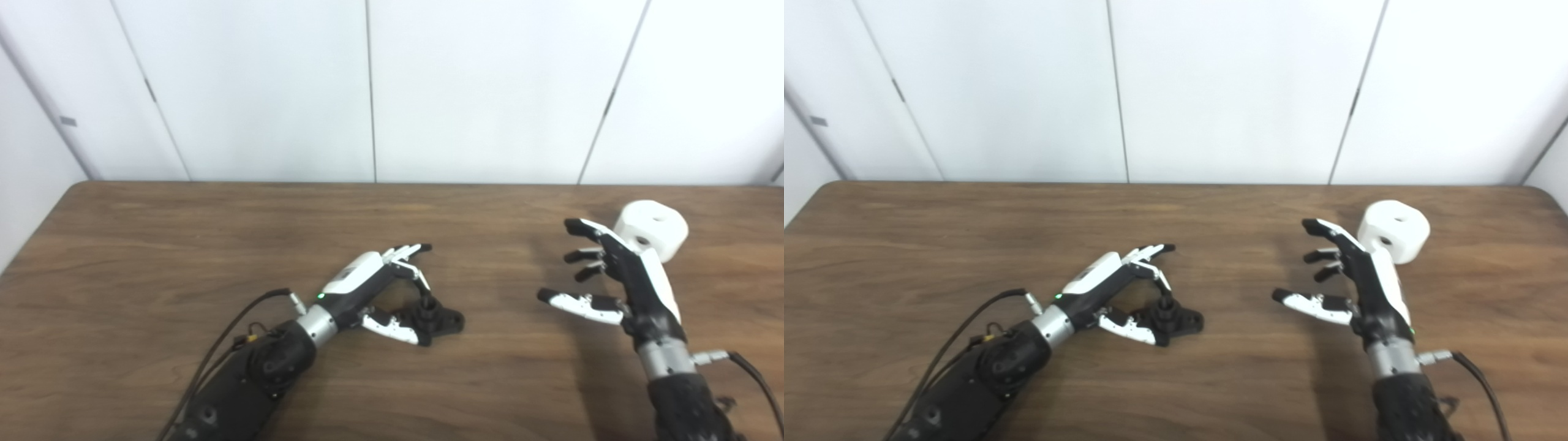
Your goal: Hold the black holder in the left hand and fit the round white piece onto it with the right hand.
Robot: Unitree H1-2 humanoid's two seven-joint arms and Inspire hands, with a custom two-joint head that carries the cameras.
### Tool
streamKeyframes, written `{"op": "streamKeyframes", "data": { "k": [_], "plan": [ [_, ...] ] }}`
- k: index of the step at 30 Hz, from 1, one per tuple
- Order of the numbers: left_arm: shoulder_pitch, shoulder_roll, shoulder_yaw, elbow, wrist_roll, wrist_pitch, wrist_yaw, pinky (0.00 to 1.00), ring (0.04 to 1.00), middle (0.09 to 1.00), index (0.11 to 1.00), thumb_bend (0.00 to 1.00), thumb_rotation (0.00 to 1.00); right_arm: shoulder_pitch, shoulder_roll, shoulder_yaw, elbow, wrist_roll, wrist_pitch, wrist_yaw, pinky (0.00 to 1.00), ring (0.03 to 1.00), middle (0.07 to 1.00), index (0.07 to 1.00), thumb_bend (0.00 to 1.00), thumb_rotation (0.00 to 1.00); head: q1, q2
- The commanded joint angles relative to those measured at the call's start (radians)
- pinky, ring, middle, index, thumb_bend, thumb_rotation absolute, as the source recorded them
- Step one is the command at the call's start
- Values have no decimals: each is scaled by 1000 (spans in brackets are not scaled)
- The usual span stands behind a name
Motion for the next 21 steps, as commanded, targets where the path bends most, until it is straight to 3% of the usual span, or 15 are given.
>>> {"op": "streamKeyframes", "data": {
  "k": [1,2,3,5,9,12,17,21],
  "plan": [
    [53,4,-49,87,79,54,-60,1000,1000,984,481,524,59,-56,-21,9,-58,-29,14,17,484,645,807,785,610,165,-90,-20],
    [53,7,-48,85,82,54,-59,1000,1000,984,481,524,58,-63,-26,14,-67,-42,28,27,486,648,804,786,619,173,-90,-20],
    [53,14,-46,80,82,53,-61,1000,1000,984,481,524,58,-86,-43,26,-88,-75,64,53,487,650,802,786,624,177,-153,-36],
    [52,26,-41,82,77,41,-61,1000,1000,983,482,524,57,-126,-69,49,-118,-146,120,93,511,655,792,772,683,154,-211,-50],
    [54,49,-27,85,62,17,-63,1000,1000,978,482,524,56,-242,-180,155,-161,-489,293,278,606,771,860,802,726,235,-344,-101],
    [58,59,-19,102,50,-10,-60,1000,1000,975,482,524,56,-337,-238,197,-148,-700,363,411,661,848,899,803,804,268,-410,-134],
    [62,66,-14,141,53,-57,-44,1000,1000,970,481,524,56,-461,-289,182,-99,-866,381,581,808,917,930,798,871,270,-462,-166],
    [62,69,-9,160,48,-75,-45,1000,1000,968,481,524,56,-526,-323,166,-51,-905,368,624,822,919,932,797,882,297,-491,-184]
  ]
}}
